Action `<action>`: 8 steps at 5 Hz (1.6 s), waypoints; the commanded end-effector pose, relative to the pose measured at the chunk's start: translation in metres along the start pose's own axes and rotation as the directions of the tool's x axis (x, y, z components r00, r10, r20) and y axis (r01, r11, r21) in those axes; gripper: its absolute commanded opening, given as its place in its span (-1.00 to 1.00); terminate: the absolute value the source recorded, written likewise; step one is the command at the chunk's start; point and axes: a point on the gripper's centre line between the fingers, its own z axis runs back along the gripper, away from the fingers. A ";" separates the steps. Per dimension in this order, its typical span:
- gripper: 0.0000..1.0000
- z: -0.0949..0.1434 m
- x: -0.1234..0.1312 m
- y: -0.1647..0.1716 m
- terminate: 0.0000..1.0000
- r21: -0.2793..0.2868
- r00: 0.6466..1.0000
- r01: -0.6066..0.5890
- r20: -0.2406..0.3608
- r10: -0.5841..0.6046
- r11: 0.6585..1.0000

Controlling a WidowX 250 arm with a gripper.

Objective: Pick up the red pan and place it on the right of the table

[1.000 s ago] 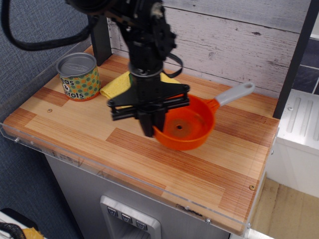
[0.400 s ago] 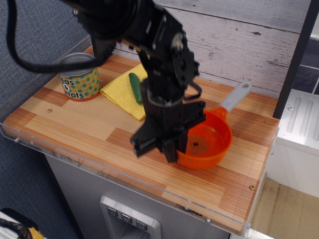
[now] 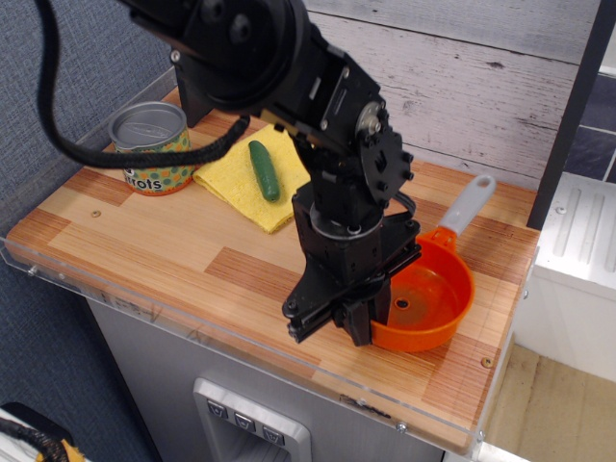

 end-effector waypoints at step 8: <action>1.00 0.075 0.080 -0.030 -1.00 0.184 0.723 0.660 0.108 -0.682 0.729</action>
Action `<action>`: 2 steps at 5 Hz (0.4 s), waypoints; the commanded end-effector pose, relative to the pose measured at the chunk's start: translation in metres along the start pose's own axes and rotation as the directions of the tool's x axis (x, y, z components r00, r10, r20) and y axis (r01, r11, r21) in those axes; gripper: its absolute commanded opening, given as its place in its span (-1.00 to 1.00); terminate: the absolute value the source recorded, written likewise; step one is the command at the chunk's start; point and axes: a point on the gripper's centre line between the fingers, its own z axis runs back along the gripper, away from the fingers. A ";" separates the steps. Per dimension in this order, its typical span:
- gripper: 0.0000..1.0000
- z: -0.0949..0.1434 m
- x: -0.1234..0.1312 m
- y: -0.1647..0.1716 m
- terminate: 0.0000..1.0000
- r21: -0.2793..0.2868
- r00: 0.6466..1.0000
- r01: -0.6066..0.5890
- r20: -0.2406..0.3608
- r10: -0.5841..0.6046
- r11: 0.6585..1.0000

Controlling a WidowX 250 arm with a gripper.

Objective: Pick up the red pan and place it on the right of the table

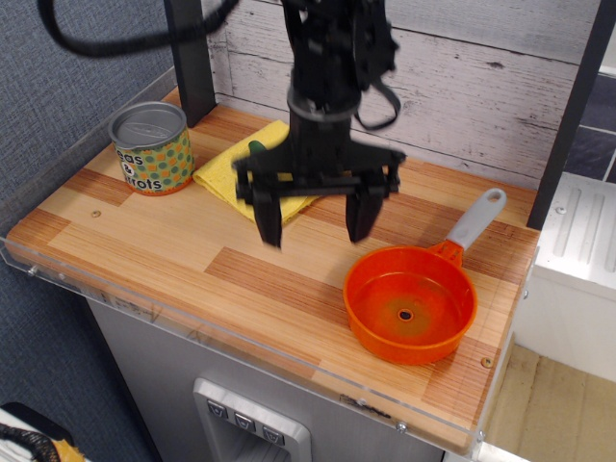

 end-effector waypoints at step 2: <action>1.00 0.021 0.062 0.022 -1.00 0.020 0.970 0.240 0.041 -0.240 0.971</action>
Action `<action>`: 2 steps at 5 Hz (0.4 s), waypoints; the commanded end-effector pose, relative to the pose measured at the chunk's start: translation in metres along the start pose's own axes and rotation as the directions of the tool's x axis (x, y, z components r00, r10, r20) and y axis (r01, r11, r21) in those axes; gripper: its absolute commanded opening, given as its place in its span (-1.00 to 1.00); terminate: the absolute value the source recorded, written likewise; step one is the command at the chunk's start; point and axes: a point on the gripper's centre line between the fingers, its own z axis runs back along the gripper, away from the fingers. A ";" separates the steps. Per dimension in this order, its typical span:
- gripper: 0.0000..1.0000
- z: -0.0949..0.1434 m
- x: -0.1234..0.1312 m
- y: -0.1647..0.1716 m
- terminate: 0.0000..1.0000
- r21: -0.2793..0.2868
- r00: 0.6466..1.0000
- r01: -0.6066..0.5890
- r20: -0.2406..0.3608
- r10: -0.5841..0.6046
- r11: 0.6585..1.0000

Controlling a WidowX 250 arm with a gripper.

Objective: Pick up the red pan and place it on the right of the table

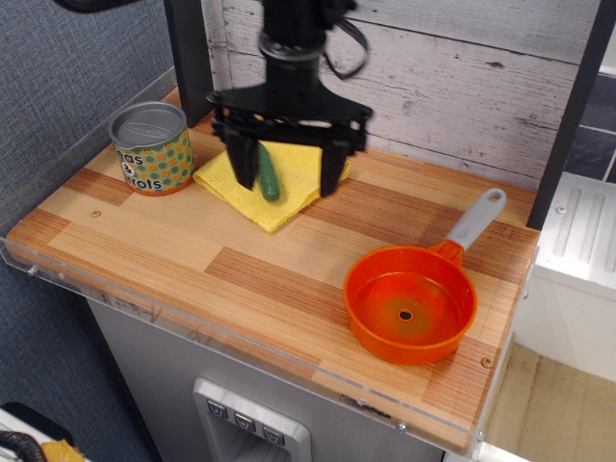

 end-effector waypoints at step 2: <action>1.00 0.032 0.007 0.059 -1.00 0.092 0.996 0.091 -0.010 -0.091 0.992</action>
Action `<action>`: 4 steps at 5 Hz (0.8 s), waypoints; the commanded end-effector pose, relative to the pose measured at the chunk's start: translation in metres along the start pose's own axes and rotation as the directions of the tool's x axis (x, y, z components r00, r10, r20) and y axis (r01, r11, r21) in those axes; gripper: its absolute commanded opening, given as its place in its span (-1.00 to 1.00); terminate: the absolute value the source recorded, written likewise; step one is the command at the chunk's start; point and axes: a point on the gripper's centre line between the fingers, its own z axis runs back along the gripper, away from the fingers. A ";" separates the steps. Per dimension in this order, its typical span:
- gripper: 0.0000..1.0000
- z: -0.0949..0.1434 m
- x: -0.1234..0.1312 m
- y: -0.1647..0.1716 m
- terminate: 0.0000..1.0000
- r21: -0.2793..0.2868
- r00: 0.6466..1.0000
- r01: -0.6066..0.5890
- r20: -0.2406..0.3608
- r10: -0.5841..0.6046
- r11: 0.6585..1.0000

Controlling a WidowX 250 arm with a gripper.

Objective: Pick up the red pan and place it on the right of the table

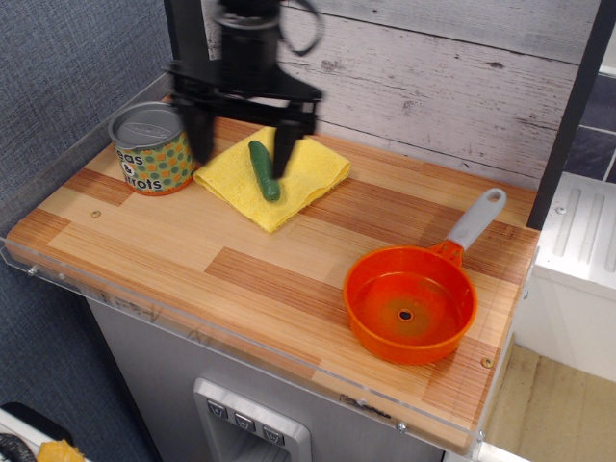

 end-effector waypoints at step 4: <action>1.00 0.047 -0.008 0.046 1.00 -0.027 0.997 -0.055 0.062 0.056 0.998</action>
